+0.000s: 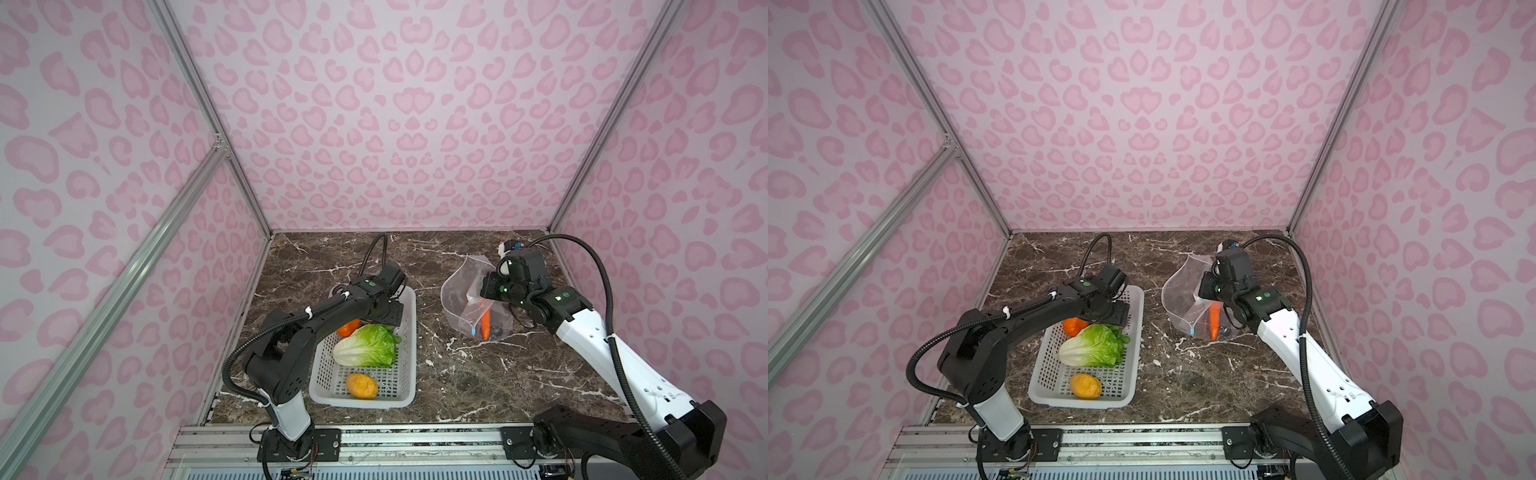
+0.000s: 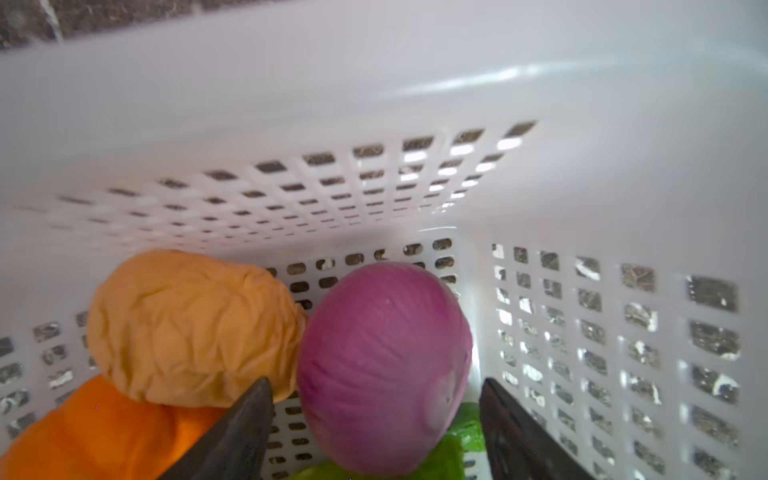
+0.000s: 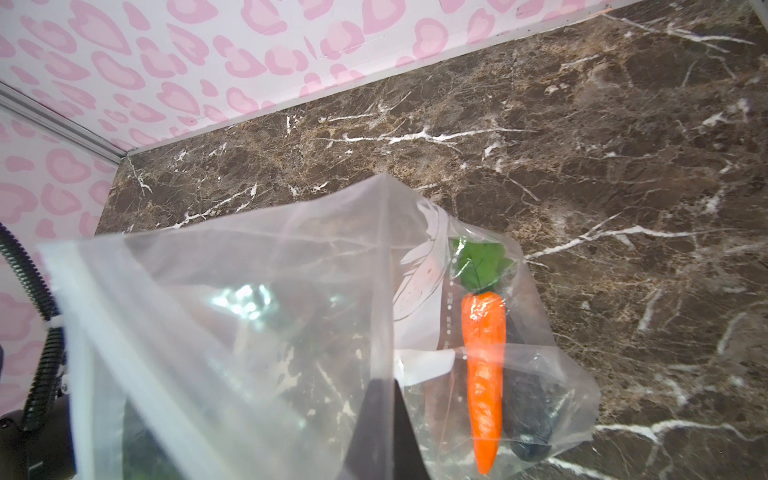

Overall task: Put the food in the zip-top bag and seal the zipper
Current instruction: 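Close the left gripper on the red onion in the basket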

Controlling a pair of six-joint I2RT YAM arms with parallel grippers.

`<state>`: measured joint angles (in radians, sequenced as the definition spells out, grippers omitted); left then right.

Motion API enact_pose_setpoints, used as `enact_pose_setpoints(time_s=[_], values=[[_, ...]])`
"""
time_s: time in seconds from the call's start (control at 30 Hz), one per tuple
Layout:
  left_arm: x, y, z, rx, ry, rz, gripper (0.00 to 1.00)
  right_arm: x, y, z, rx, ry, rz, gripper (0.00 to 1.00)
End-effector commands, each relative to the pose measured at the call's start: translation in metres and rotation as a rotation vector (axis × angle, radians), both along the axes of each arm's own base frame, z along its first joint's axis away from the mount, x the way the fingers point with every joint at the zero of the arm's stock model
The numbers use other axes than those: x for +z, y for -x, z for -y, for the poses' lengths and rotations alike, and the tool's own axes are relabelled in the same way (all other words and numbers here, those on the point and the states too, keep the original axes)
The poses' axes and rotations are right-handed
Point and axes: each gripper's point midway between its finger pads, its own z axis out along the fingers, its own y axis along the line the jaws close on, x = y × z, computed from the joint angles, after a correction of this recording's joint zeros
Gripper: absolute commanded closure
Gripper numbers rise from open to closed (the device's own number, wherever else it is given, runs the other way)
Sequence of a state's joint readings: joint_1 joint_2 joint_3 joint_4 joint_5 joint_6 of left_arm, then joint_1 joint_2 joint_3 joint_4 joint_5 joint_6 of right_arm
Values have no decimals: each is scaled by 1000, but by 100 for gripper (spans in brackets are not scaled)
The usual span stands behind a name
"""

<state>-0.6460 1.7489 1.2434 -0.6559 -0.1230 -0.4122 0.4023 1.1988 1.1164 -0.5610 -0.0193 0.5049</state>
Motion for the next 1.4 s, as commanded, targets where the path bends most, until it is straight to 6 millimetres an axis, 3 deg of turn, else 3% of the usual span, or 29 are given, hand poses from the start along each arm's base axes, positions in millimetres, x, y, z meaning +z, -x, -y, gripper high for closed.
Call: enact_pose_setpoints(time_s=[0.0,0.3,0.63,1.2,1.37], values=[[-8,0,4,14,6,-8,20,2,-3,1,-11,-1,12,100],[-28,-8,8,28,-12,-13,19,5,-1,1,-10,2,18,100],[-26,-25,8,58,-15,68,19,4,-2,0,-4,-2,12,100],[-43,-32,5,73,-36,105,19,3,0,0,-2,0,7,100],[-43,-32,5,72,-33,107,28,4,1,0,-1,2,9,100]])
